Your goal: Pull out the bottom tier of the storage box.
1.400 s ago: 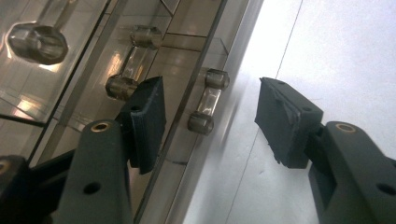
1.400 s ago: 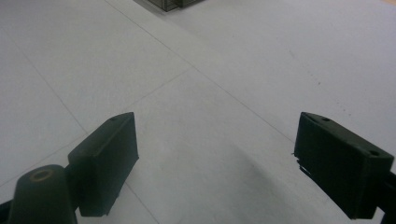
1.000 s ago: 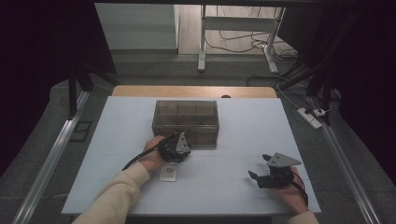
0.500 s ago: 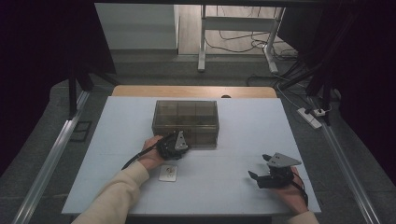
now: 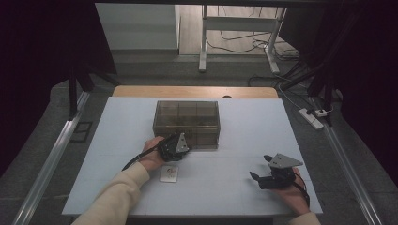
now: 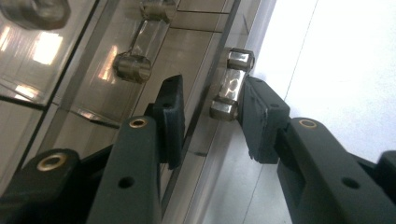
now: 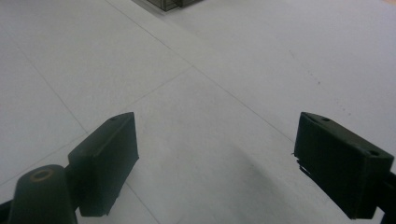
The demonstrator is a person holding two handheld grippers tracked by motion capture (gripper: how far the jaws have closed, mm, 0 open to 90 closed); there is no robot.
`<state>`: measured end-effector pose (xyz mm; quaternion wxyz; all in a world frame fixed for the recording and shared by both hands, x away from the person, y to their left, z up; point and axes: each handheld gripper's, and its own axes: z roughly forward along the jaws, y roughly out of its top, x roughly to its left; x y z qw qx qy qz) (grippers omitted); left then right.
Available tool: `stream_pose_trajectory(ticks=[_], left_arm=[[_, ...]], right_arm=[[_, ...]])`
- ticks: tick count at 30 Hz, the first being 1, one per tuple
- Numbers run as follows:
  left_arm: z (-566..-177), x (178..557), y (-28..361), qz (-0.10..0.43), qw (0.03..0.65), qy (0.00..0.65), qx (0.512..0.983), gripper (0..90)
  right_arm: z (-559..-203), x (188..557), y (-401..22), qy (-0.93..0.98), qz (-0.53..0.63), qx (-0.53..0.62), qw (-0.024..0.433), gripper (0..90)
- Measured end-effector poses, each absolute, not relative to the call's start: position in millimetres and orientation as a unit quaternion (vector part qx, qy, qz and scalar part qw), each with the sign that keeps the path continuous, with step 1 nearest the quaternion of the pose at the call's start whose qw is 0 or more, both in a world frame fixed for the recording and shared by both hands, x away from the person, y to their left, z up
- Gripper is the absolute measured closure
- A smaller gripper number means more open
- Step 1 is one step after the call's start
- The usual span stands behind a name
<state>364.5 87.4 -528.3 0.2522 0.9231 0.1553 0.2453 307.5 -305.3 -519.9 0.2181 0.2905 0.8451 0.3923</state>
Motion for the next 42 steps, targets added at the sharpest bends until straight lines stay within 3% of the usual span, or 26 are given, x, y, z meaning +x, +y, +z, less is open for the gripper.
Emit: stream_pose_trajectory(ticks=[42], left_arm=[[-526.9,358.1,87.3,0.244,0.244,0.139,0.928,62.9]], right_arm=[[-518.9,306.5,-306.0,0.845,0.393,0.289,0.218,13.4]])
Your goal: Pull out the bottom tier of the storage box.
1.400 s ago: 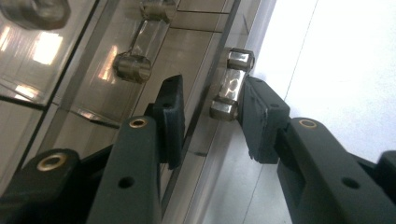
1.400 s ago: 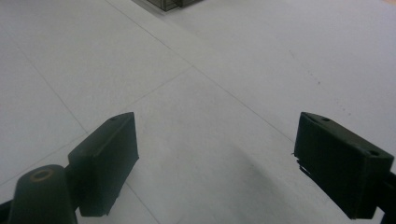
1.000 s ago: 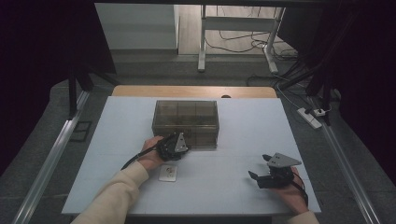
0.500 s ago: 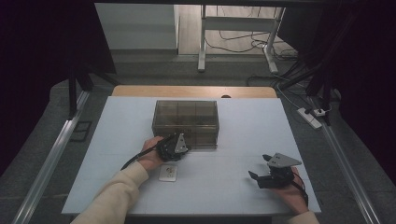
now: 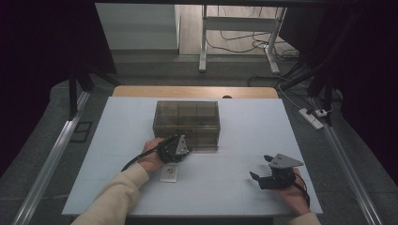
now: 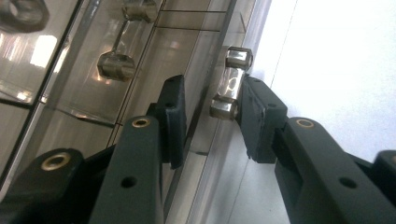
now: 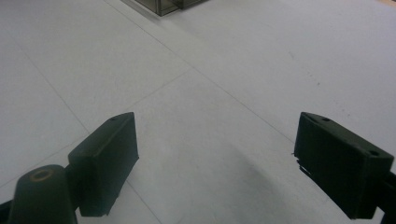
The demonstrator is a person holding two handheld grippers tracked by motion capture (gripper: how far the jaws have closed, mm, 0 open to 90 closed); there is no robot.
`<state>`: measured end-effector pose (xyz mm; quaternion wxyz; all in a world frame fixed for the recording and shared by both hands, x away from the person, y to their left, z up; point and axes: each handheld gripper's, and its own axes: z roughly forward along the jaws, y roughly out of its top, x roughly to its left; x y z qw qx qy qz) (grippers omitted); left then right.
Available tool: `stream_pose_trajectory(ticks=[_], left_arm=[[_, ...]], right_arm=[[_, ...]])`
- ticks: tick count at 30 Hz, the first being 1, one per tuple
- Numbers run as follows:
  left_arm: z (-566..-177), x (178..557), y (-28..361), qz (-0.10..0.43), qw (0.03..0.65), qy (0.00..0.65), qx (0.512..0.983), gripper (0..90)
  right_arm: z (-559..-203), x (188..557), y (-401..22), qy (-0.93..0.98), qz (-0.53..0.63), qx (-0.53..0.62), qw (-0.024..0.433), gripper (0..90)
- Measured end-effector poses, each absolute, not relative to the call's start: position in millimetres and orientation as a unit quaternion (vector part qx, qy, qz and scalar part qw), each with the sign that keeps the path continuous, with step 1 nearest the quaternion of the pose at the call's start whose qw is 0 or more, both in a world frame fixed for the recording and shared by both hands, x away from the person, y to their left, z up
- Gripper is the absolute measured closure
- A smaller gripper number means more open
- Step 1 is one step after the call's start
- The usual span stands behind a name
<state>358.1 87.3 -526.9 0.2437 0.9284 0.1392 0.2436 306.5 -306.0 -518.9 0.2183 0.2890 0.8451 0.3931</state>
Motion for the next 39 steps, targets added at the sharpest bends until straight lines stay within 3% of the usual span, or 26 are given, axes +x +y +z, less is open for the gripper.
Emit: stream_pose_trajectory(ticks=[39], left_arm=[[-525.2,349.0,86.8,0.235,0.241,0.122,0.934,65.0]], right_arm=[[-519.5,306.3,-306.0,0.845,0.394,0.289,0.216,13.4]])
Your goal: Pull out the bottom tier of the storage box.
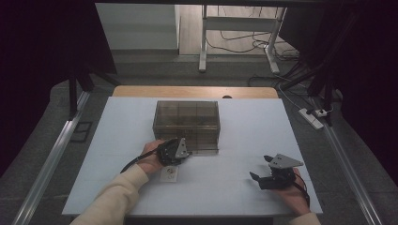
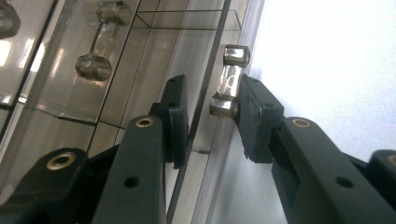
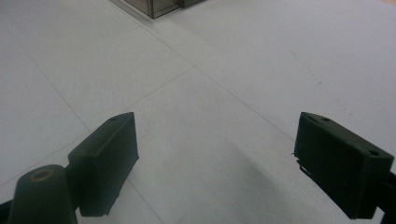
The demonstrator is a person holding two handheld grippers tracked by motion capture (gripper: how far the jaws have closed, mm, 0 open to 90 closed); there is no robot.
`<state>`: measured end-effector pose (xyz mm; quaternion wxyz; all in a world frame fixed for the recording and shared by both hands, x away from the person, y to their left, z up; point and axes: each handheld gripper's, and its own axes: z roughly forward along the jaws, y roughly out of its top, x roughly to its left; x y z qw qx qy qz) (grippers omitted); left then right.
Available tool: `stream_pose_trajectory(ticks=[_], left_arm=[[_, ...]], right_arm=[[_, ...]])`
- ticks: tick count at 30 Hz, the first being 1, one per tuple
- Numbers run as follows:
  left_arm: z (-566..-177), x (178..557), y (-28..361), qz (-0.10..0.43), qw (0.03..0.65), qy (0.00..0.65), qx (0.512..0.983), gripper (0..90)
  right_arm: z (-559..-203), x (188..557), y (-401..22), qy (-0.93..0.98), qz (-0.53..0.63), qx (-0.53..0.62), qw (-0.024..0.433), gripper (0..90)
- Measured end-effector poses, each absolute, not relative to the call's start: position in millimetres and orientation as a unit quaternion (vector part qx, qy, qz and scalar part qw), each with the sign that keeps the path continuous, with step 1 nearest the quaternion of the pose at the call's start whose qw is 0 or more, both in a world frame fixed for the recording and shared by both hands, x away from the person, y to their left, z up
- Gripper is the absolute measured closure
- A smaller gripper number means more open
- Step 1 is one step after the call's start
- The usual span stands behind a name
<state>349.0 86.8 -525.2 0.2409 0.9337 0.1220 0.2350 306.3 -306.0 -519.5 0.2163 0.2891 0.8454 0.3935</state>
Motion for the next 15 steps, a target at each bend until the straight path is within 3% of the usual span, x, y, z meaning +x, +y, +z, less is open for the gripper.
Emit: stream_pose_trajectory(ticks=[15], left_arm=[[-524.8,345.4,88.9,0.231,0.242,0.113,0.936,65.4]], right_arm=[[-519.5,306.3,-306.5,0.846,0.393,0.288,0.217,13.4]])
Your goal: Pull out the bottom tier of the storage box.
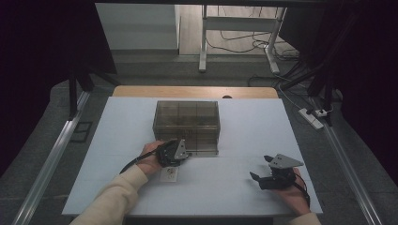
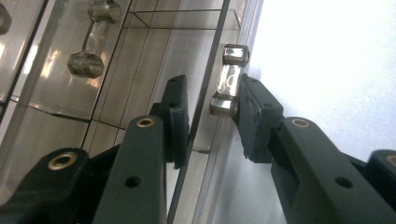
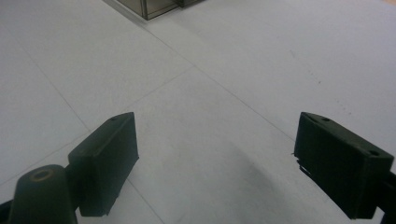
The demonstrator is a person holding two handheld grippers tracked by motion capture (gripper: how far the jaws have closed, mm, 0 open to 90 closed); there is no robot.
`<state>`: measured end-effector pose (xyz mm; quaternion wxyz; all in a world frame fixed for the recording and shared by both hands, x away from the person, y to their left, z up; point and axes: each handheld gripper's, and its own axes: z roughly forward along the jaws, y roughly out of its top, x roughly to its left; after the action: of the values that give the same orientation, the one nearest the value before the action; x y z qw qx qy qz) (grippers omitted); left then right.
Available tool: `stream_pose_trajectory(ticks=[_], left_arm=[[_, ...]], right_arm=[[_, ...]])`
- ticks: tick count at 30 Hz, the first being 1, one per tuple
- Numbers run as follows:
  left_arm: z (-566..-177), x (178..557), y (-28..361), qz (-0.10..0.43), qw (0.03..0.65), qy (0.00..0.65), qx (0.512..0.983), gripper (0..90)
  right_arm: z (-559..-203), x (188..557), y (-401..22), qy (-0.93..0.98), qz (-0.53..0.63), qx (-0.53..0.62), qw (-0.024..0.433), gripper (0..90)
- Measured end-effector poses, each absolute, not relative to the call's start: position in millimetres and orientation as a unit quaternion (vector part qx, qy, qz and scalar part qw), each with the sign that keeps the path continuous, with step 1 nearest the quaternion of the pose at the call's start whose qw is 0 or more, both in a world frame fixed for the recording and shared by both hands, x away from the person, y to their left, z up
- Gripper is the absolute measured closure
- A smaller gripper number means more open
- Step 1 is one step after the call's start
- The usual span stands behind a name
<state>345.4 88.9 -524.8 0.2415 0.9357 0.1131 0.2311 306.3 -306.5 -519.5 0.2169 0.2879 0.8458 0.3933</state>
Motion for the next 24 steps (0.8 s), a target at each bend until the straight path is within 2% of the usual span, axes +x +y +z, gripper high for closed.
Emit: stream_pose_trajectory(ticks=[24], left_arm=[[-523.9,340.7,89.1,0.228,0.239,0.103,0.938,66.2]], right_arm=[[-519.4,305.9,-306.5,0.846,0.393,0.289,0.217,13.4]])
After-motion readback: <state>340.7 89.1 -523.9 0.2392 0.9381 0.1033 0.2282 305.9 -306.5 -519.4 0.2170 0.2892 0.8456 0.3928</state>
